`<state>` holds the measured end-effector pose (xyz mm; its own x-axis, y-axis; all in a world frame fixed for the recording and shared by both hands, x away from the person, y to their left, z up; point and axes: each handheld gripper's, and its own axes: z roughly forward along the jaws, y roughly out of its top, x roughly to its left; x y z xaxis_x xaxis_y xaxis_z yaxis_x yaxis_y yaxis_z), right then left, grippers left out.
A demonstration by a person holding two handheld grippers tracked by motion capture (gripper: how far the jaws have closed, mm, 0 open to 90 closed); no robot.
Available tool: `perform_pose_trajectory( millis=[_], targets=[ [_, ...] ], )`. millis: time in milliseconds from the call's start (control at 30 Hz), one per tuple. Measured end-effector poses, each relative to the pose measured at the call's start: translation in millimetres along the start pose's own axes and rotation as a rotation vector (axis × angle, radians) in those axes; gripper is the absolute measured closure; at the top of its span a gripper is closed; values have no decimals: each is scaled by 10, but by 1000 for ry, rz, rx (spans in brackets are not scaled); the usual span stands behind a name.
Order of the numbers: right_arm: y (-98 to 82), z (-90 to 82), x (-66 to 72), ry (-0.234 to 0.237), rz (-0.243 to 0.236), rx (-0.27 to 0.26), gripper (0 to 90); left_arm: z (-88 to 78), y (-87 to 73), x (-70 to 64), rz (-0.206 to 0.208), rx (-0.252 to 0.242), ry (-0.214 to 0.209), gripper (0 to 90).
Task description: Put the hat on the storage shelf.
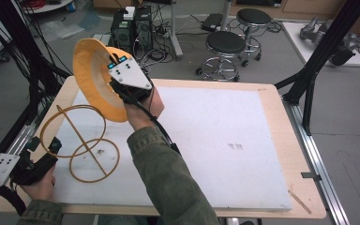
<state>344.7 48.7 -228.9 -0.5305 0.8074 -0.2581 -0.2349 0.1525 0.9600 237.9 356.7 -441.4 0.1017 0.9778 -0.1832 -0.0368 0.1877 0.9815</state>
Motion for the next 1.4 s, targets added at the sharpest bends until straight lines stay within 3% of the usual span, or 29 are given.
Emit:
perform_pose_trajectory(
  millis=[367, 700, 833, 933, 1033, 1333, 1400],
  targets=[
    [134, -15, 317, 105, -26, -44, 865, 1, 2, -2, 0, -1, -1, 282],
    [238, -134, 672, 269, -33, -72, 864, -2, -12, 26, -8, 6, 11, 282],
    [271, -182, 769, 318, -12, -74, 862, 3, -18, 31, -17, 7, 13, 282],
    [271, -210, 830, 349, 1, -56, 862, 2, -18, 31, -20, 6, 12, 282],
    [255, -241, 892, 391, 43, -44, 862, 0, -17, 26, -19, 7, 11, 282],
    [163, -343, 1123, 470, 49, -17, 857, -3, -19, 43, -22, 15, 14, 282],
    [126, -353, 1189, 506, 46, 1, 855, -2, -23, 44, -25, 16, 16, 282]
  ],
)
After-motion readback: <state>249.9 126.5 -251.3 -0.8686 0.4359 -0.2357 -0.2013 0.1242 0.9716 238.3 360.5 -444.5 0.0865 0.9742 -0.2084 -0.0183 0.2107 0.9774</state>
